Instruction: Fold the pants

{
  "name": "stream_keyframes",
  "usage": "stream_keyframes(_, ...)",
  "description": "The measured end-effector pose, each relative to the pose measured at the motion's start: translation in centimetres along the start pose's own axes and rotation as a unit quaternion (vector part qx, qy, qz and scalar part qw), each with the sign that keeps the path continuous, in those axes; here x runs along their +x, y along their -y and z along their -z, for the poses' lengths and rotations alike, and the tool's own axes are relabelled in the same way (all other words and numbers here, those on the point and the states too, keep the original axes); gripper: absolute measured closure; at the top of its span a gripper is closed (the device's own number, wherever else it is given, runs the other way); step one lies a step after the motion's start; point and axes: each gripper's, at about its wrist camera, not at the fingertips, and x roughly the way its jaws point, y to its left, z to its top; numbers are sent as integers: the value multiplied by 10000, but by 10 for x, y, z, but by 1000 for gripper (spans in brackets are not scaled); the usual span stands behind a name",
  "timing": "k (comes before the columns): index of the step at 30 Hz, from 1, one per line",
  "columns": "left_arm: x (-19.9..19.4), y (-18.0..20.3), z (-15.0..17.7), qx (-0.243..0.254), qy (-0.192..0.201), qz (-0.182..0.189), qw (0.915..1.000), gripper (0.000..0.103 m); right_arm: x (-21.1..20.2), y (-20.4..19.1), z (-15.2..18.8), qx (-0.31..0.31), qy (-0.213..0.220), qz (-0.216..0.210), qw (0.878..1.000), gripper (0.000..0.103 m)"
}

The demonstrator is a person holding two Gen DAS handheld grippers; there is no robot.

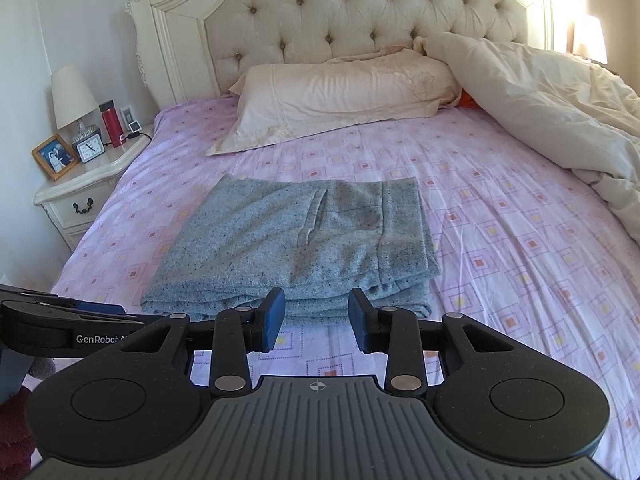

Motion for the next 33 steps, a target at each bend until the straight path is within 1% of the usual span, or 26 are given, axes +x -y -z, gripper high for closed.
stream_keyframes(33, 1, 2, 0, 54, 31, 40, 10000, 46, 3, -3, 0, -28, -64, -30, 10000, 69)
